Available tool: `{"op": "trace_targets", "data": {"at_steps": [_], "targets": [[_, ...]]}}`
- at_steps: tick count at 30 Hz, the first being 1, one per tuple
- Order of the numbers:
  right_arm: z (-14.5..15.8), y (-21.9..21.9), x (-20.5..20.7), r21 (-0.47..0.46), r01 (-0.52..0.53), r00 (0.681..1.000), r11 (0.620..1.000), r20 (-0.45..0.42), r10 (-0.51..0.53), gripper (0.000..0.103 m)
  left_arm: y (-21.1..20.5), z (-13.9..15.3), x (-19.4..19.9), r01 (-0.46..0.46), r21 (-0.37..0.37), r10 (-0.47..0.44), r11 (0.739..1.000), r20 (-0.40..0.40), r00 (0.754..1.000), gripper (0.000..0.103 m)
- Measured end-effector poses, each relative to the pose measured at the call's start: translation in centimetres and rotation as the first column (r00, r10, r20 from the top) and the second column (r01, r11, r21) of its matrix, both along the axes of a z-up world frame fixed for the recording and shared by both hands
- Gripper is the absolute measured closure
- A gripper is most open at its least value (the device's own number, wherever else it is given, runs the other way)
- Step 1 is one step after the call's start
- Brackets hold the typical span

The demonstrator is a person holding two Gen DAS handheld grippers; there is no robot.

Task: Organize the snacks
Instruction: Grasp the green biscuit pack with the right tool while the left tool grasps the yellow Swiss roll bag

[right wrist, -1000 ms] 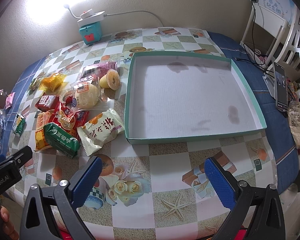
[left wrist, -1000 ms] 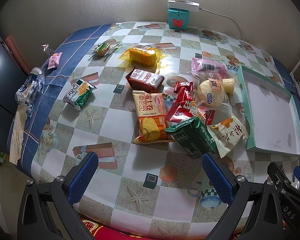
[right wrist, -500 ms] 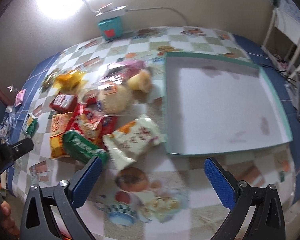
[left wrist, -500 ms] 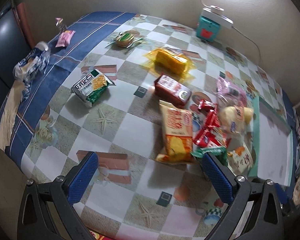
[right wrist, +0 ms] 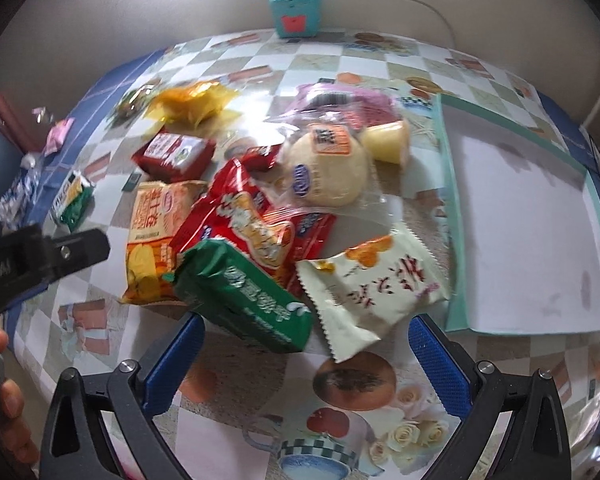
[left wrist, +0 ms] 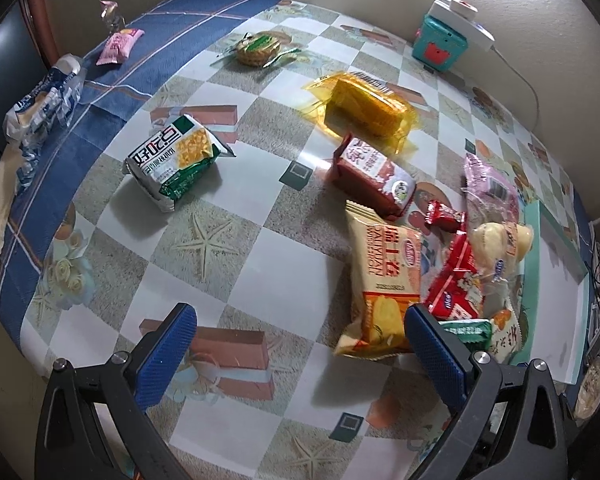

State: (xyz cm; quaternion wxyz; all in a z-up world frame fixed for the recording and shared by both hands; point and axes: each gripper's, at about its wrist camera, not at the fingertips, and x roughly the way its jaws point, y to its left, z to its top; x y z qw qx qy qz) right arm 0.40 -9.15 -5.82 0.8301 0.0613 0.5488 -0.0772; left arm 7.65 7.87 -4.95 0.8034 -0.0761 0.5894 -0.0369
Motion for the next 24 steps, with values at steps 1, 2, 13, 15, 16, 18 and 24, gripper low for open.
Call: {"op": "trace_targets", "data": {"at_steps": [1,2,13,15,16,18,24], "targets": [[-0.1,0.3,0.1,-0.008,-0.008,1.000,1.000,-0.004,0.008,0.000,0.1,-0.3,0.1,0.000,0.000,0.000,1.000,-0.007,1.000,0.000],[-0.3,0.5,0.3,-0.015,-0.014,1.000,1.000,-0.008,0.014,0.000,0.2,-0.5,0.2,0.000,0.000,0.000,1.000,-0.012,1.000,0.000],[-1.2,1.6,1.4,-0.061,-0.042,0.999,0.997,-0.018,0.041,0.002,0.5,-2.0,0.7,0.010,-0.014,-0.010,1.000,-0.029,1.000,0.000],[-1.1,2.1,1.4,-0.073,-0.062,0.998,0.995,-0.012,0.062,0.003,0.5,-2.1,0.8,0.008,-0.017,-0.009,1.000,-0.030,1.000,0.000],[-1.1,2.4,1.4,-0.083,-0.073,0.997,0.994,-0.009,0.073,0.006,0.5,-2.2,0.9,0.007,-0.020,-0.007,1.000,-0.029,1.000,0.000],[-1.1,2.8,1.5,-0.098,-0.086,0.996,0.992,-0.006,0.086,0.009,0.7,-2.2,0.8,0.000,-0.027,-0.001,1.000,-0.032,0.999,0.000],[-0.7,2.7,1.4,-0.085,-0.082,0.996,0.993,0.017,0.084,0.018,1.6,-2.1,0.8,-0.033,-0.023,0.032,0.999,-0.028,0.999,0.000]]}}
